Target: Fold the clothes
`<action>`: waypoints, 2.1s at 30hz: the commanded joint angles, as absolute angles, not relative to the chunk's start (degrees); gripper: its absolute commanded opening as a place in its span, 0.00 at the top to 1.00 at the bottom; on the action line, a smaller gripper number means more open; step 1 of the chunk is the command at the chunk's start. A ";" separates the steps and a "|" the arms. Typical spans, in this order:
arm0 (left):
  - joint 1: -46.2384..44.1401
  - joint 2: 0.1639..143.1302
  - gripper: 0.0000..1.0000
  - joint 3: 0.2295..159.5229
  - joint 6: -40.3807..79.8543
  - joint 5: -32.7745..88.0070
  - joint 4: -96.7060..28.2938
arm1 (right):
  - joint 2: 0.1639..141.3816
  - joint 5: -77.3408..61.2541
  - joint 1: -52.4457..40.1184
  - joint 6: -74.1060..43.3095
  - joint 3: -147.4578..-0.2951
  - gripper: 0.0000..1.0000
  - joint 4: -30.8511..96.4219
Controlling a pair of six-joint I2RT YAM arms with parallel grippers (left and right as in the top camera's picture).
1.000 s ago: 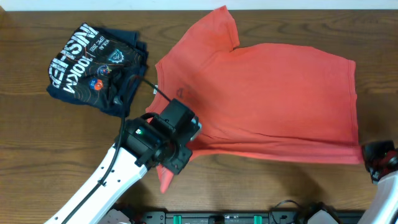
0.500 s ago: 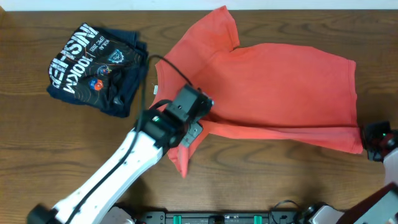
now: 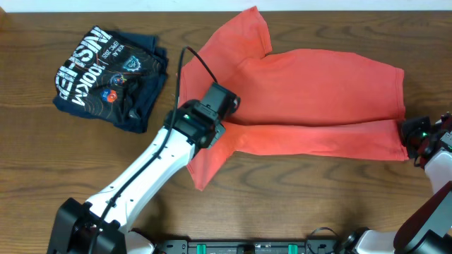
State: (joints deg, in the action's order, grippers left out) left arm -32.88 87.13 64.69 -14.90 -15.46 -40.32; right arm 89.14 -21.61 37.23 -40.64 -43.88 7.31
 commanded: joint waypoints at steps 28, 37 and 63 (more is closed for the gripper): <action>-30.22 92.05 0.20 66.13 -11.16 -15.75 -32.18 | 90.17 -18.90 36.77 -38.94 -44.56 0.42 5.21; -24.75 90.24 0.11 65.34 1.69 -5.06 -47.31 | 90.17 -29.43 36.75 -31.68 -44.56 0.42 13.78; -7.68 102.67 0.62 54.87 6.11 23.75 -38.61 | 90.17 -29.32 36.73 -26.46 -44.53 0.43 24.95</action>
State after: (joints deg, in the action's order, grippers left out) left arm -7.97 100.97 55.61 6.26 22.70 -39.22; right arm 89.62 -28.69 37.04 -27.73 -44.03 24.77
